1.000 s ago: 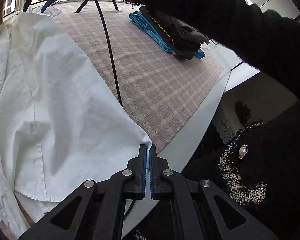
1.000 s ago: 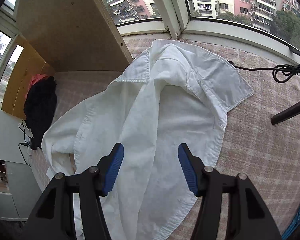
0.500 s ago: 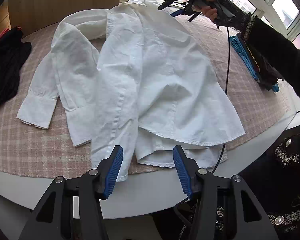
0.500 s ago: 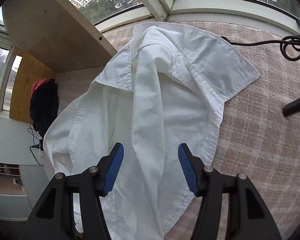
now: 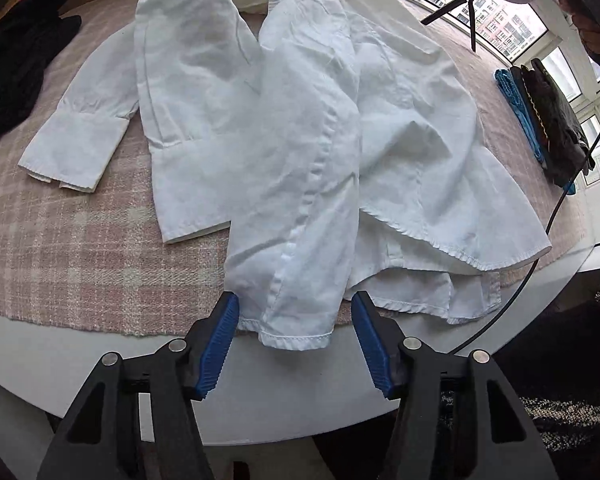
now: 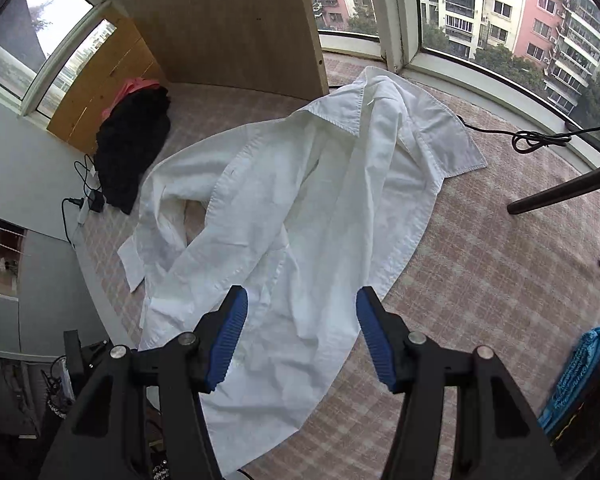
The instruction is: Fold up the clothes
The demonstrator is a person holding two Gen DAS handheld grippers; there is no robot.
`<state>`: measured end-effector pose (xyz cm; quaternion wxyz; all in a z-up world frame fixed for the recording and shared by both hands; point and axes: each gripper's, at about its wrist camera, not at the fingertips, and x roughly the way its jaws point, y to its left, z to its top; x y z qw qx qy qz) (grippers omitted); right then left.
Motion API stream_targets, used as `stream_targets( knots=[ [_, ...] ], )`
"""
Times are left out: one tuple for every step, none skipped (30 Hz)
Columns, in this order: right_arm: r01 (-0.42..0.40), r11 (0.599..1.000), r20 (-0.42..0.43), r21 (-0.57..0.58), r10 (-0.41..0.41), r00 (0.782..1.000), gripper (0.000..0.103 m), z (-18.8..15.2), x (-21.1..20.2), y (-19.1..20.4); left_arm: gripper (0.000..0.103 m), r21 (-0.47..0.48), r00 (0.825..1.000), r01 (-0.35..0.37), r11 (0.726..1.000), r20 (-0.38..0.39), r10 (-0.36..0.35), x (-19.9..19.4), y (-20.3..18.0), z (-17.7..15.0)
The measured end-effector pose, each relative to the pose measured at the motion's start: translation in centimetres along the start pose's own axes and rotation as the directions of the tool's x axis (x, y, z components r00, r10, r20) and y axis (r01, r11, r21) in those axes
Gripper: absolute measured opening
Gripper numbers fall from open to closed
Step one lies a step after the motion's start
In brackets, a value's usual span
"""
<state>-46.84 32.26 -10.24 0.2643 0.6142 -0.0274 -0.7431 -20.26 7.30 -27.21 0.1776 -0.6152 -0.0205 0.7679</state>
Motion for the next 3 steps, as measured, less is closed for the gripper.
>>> stream_targets(
  knots=[
    [-0.045, 0.999, -0.008, -0.026, 0.044, 0.999, 0.056, -0.7, -1.1, 1.3, 0.031, -0.004, 1.000, 0.026, 1.000, 0.011, -0.026, -0.3, 0.2, 0.0],
    [-0.089, 0.995, -0.017, -0.051, 0.088, 0.996, 0.056, -1.5, -2.3, 2.6, 0.020, -0.007, 0.998, 0.053, 0.999, 0.023, -0.052, -0.6, 0.3, 0.1],
    [-0.106, 0.991, -0.026, -0.080, 0.104, 0.994, 0.056, -2.0, -3.0, 3.9, 0.017, -0.015, 0.996, 0.078, 0.997, 0.041, -0.077, -1.2, 0.5, 0.0]
  ],
)
